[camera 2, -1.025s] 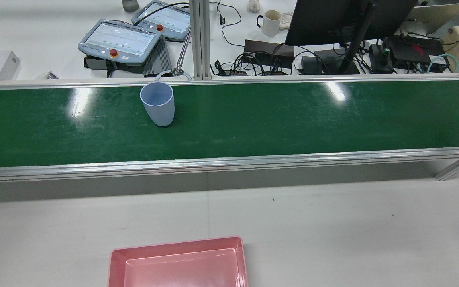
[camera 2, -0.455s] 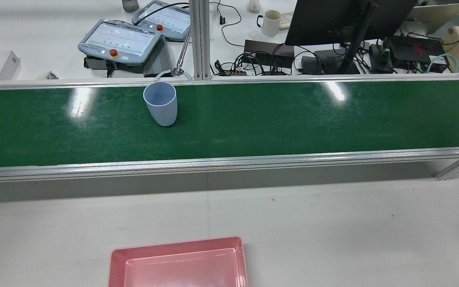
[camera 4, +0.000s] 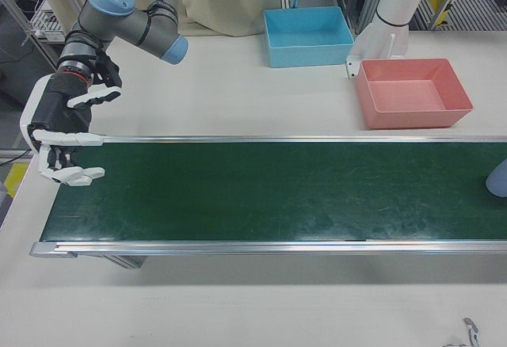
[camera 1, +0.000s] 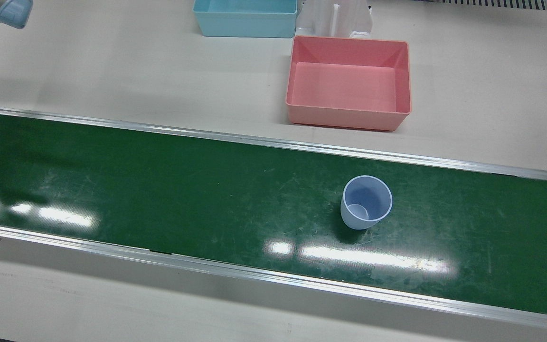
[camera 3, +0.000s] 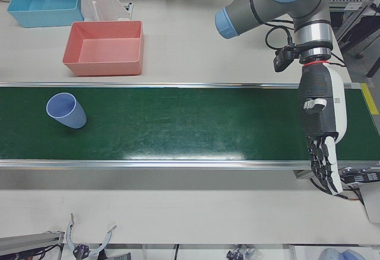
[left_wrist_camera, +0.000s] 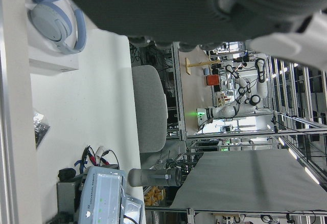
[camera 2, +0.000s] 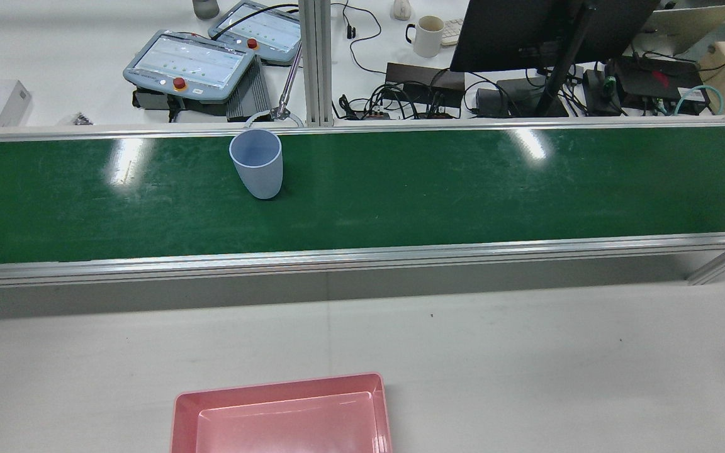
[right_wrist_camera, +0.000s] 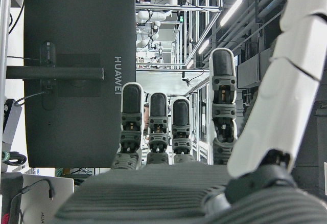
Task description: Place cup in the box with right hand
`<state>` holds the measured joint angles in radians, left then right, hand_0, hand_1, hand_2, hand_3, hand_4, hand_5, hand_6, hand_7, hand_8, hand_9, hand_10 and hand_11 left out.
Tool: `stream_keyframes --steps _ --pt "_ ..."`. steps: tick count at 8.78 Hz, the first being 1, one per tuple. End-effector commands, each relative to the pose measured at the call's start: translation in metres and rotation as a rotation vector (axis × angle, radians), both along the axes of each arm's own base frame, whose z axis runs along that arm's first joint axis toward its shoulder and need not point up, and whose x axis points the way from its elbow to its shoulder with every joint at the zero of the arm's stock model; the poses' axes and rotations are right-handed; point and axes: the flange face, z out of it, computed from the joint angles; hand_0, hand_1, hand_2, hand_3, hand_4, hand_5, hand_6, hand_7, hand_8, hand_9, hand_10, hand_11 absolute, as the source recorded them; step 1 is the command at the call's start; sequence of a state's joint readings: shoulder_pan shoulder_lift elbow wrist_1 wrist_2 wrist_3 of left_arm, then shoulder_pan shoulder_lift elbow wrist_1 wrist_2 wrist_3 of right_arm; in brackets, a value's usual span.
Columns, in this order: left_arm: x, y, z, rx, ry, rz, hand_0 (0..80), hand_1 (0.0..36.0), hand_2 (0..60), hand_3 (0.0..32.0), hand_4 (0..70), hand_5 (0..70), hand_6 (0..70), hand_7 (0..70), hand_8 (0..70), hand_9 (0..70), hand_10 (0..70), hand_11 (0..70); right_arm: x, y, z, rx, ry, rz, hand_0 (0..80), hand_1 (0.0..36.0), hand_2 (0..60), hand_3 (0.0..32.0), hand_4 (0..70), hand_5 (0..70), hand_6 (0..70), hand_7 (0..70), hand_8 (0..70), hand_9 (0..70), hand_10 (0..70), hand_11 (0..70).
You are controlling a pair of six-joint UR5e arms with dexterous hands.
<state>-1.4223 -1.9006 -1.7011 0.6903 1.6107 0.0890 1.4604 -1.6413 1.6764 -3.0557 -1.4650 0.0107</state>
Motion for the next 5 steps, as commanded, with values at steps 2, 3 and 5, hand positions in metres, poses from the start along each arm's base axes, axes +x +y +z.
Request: stream_keyframes --steps 2,3,5 --pt "0.0002 0.0000 0.0000 0.000 0.000 0.000 0.0 0.0 0.0 0.0 0.0 0.0 0.0 0.0 0.0 0.0 0.0 0.0 -0.0001 -0.0008 -0.0008 0.002 -0.002 0.000 52.0 13.7 5.6 0.0 60.0 6.9 14.2 50.8 22.3 34.3 27.4 40.0" --pt "0.0002 0.0000 0.0000 0.000 0.000 0.000 0.0 0.0 0.0 0.0 0.0 0.0 0.0 0.0 0.0 0.0 0.0 0.0 0.0000 0.0000 -0.0001 0.000 0.000 0.000 52.1 13.7 5.4 0.0 60.2 6.9 14.2 50.9 22.4 34.3 27.4 40.0" --pt "0.0002 0.0000 0.0000 0.000 0.000 0.000 0.0 0.0 0.0 0.0 0.0 0.0 0.0 0.0 0.0 0.0 0.0 0.0 0.0000 0.0000 -0.0001 0.000 0.000 0.000 52.0 13.7 5.3 0.0 60.0 6.9 14.2 50.8 22.3 34.1 27.3 40.0"
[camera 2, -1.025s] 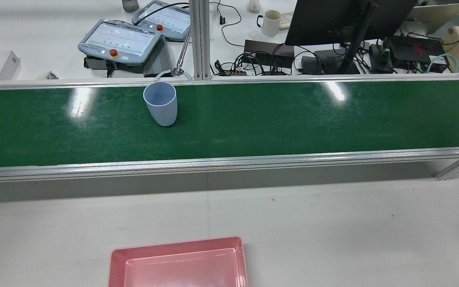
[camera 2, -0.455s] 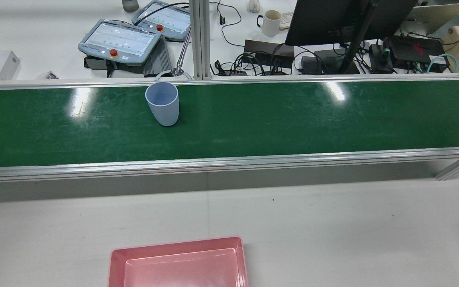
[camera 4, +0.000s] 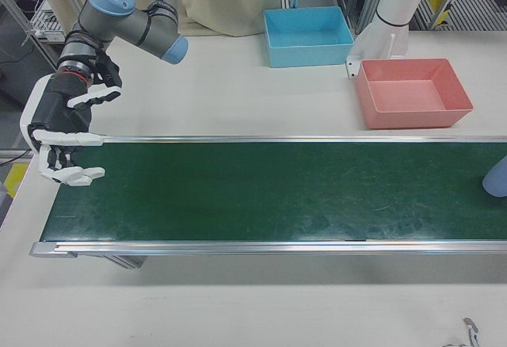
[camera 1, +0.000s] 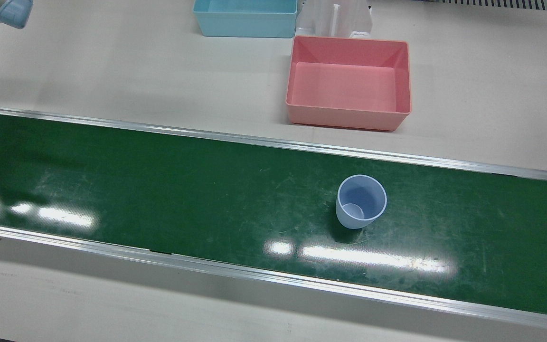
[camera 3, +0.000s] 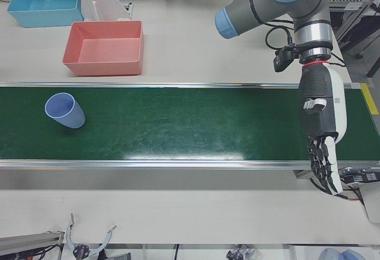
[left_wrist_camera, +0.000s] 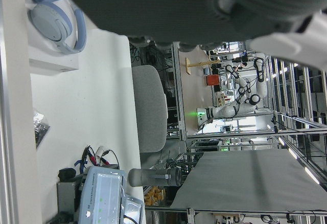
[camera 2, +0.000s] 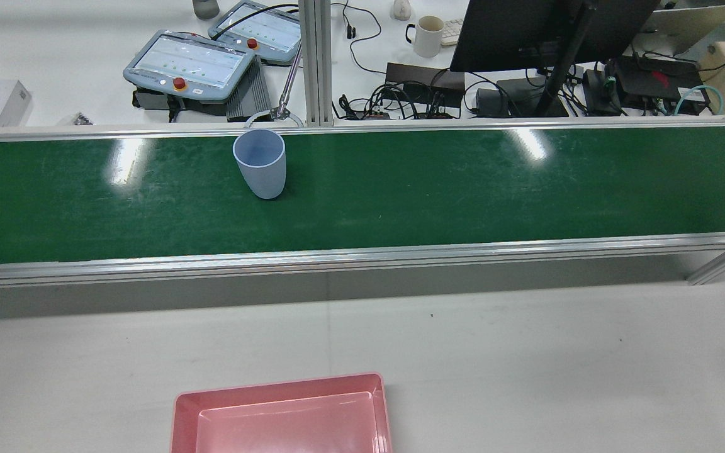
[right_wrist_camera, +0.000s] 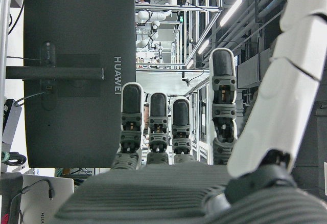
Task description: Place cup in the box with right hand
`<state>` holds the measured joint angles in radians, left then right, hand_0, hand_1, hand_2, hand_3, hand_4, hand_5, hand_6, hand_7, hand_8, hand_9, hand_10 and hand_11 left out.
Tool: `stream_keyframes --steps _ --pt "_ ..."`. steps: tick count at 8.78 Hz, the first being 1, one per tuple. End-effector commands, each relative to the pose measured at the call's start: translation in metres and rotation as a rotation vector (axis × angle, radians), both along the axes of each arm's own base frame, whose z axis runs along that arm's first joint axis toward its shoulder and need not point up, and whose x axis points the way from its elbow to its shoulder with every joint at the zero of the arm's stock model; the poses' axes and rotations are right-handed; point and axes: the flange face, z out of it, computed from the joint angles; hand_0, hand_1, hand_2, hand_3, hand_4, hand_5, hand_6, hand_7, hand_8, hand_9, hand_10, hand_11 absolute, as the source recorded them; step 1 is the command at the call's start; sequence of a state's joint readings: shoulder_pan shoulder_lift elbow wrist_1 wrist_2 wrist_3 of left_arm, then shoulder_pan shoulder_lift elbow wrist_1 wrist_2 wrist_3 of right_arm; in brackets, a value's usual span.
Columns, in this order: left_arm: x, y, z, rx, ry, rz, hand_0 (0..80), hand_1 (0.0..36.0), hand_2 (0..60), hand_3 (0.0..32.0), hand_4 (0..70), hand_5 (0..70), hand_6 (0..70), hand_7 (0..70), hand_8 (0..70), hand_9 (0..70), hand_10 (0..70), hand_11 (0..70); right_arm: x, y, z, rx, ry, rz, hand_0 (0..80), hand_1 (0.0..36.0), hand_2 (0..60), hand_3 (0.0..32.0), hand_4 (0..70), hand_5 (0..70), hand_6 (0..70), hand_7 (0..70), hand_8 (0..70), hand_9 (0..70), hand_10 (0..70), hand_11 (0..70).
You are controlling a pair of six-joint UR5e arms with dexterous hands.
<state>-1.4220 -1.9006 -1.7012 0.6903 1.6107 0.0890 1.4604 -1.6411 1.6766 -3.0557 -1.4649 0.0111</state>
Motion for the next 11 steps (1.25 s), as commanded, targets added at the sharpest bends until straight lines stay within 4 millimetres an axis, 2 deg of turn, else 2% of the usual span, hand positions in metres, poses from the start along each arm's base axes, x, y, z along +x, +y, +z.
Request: stream_keyframes --steps 1,10,11 --pt "0.0000 0.0000 0.0000 0.000 0.000 0.000 0.0 0.0 0.0 0.0 0.0 0.0 0.0 0.0 0.0 0.0 0.0 0.0 0.0000 0.0002 0.0001 0.000 0.000 0.000 52.0 13.7 5.6 0.0 59.9 6.9 14.2 50.9 22.3 34.2 27.3 40.0" --pt "0.0000 -0.0001 0.0007 -0.001 0.000 0.000 0.0 0.0 0.0 0.0 0.0 0.0 0.0 0.0 0.0 0.0 0.0 0.0 -0.0007 0.0001 0.0009 -0.002 0.001 -0.001 52.1 13.9 5.9 0.0 60.4 6.9 14.2 51.0 22.3 34.3 27.5 40.1" --pt "0.0000 -0.0001 0.0007 -0.002 0.000 0.000 0.0 0.0 0.0 0.0 0.0 0.0 0.0 0.0 0.0 0.0 0.0 0.0 -0.0008 -0.0005 0.0004 -0.002 -0.001 -0.002 51.4 13.3 7.3 0.0 64.5 6.7 15.1 55.2 23.3 35.7 27.7 40.3"
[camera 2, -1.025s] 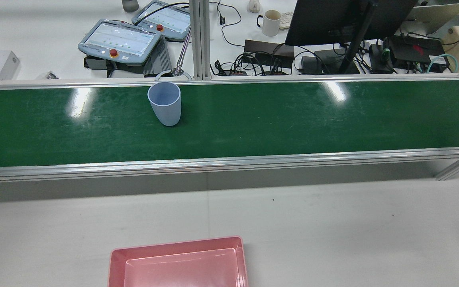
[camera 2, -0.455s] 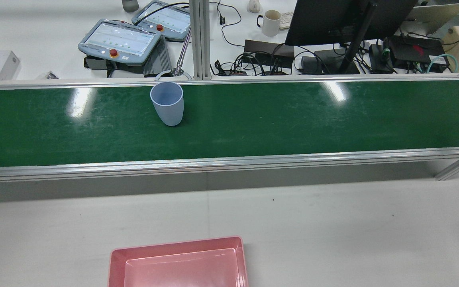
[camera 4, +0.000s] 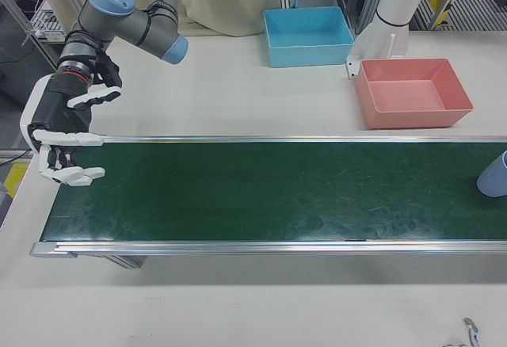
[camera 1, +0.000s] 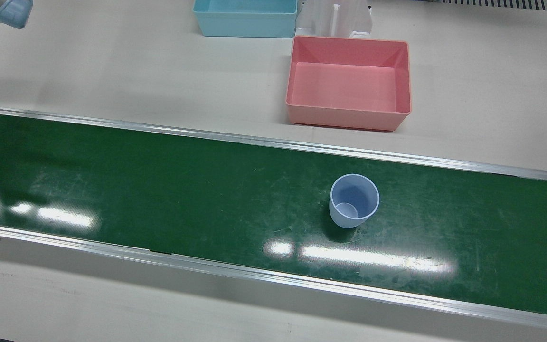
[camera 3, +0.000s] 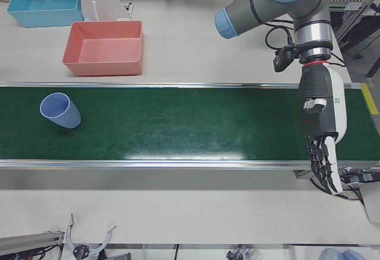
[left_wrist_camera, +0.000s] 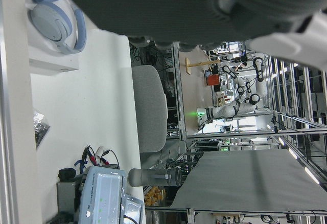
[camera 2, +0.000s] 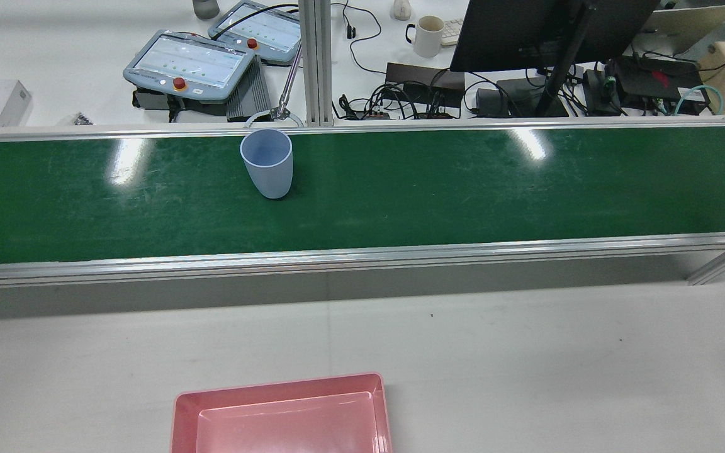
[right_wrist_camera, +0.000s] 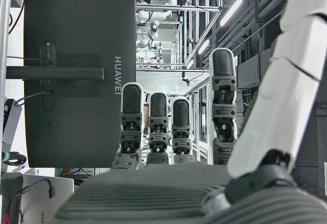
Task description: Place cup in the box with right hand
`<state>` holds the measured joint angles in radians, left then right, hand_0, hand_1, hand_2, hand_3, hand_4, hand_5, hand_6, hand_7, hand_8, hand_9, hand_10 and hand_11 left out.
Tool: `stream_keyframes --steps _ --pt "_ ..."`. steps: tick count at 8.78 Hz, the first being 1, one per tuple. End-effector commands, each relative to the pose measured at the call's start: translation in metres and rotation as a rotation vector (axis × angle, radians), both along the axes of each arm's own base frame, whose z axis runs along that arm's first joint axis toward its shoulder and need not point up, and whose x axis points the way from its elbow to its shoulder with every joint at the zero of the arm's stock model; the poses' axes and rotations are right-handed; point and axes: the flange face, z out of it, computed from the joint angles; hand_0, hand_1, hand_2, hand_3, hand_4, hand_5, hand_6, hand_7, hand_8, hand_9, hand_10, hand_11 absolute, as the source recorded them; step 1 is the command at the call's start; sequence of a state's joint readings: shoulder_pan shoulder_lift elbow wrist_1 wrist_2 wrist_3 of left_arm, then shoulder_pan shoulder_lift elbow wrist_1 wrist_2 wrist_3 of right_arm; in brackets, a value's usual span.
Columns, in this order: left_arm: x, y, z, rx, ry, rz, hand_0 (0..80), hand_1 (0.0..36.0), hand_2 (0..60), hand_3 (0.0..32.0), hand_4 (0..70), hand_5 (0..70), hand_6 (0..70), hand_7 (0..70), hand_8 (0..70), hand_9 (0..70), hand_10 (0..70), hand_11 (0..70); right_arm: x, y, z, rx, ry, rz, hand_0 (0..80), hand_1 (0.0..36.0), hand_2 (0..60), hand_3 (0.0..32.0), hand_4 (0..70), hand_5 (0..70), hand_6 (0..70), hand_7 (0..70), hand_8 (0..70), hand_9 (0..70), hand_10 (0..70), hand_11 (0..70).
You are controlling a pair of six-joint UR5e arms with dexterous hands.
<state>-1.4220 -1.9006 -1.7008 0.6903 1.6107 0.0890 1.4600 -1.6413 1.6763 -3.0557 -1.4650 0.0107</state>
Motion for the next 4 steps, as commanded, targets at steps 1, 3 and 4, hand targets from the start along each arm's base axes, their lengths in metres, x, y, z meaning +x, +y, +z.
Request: stream_keyframes --steps 1,3,4 --pt "0.0000 0.0000 0.0005 -0.001 0.000 0.000 0.0 0.0 0.0 0.0 0.0 0.0 0.0 0.0 0.0 0.0 0.0 0.0 -0.0005 -0.0008 -0.0014 0.002 -0.002 0.000 50.3 13.0 12.4 0.0 68.2 6.3 15.6 57.9 23.5 35.8 26.7 38.8" --pt "0.0002 -0.0014 0.0052 -0.008 0.002 -0.001 0.0 0.0 0.0 0.0 0.0 0.0 0.0 0.0 0.0 0.0 0.0 0.0 -0.0005 -0.0011 -0.0044 0.006 0.001 0.001 51.9 13.7 8.8 0.0 70.0 6.6 16.0 59.5 23.8 36.9 27.4 39.8" --pt "0.0002 -0.0017 0.0058 -0.008 0.002 -0.001 0.0 0.0 0.0 0.0 0.0 0.0 0.0 0.0 0.0 0.0 0.0 0.0 0.0002 -0.0011 -0.0051 0.008 0.002 0.002 52.1 14.0 8.9 0.0 69.5 6.6 15.6 58.1 23.2 36.0 26.6 38.6"
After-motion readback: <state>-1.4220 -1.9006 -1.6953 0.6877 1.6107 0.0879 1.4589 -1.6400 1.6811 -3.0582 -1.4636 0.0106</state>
